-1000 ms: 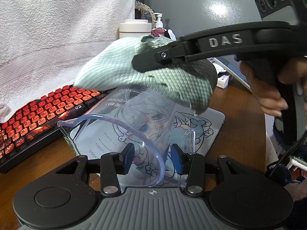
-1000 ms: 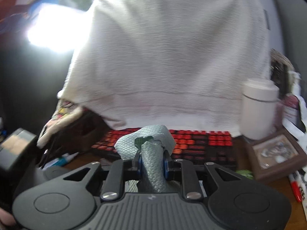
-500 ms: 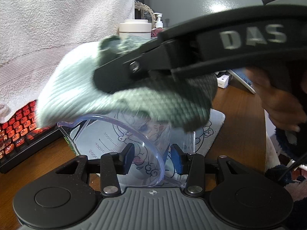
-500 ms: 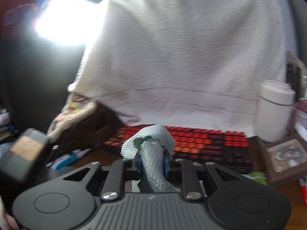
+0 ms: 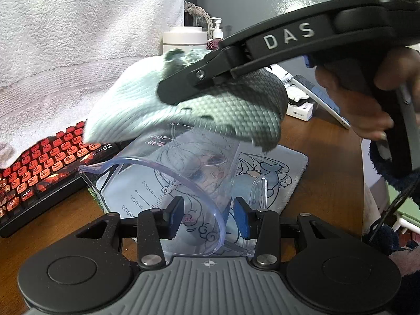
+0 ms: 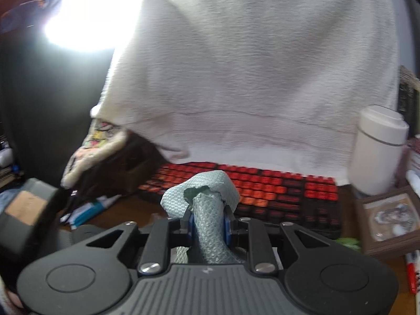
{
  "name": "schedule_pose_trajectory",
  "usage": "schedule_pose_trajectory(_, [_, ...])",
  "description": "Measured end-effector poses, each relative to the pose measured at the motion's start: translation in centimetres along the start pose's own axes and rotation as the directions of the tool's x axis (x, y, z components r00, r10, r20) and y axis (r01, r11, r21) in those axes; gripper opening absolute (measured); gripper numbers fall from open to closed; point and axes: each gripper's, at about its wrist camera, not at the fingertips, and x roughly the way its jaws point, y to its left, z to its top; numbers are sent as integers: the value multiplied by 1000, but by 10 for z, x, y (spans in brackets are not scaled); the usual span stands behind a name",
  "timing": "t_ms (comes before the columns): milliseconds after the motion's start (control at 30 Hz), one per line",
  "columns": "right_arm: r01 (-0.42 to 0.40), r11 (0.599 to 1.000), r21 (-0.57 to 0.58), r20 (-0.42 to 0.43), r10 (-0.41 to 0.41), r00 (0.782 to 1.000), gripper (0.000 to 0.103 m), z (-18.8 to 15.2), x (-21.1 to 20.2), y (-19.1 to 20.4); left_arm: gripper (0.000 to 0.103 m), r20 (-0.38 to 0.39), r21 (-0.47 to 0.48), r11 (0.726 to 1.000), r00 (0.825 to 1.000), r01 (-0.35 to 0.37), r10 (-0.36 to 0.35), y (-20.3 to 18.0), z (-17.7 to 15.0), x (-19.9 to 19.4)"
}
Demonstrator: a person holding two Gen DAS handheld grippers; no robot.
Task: Clean container
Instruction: 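Rub the cloth back and forth across the jug with the right tool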
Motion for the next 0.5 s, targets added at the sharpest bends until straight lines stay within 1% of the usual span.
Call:
schedule_pose_trajectory(133, [13, 998, 56, 11, -14, 1000, 20, -1, 0, -12, 42, -1, 2, 1000, 1000, -1, 1, -8, 0, 0])
schedule_pose_trajectory(233, [11, 997, 81, 24, -13, 1000, 20, -4, 1, -9, 42, -1, 3, 1000, 1000, -2, 2, -6, 1, 0])
schedule_pose_trajectory(300, [-10, 997, 80, 29, 7, 1000, 20, -5, 0, -3, 42, -1, 3, 1000, 1000, -2, 2, -4, 0, 0])
schedule_pose_trajectory(367, [-47, 996, 74, 28, 45, 999, 20, -6, 0, 5, 42, -1, 3, 1000, 1000, -2, 2, -4, -1, 0])
schedule_pose_trajectory(500, [-95, 995, 33, 28, 94, 995, 20, -9, -2, 24, 41, -1, 5, 1000, 1000, -3, 3, -5, -2, 0])
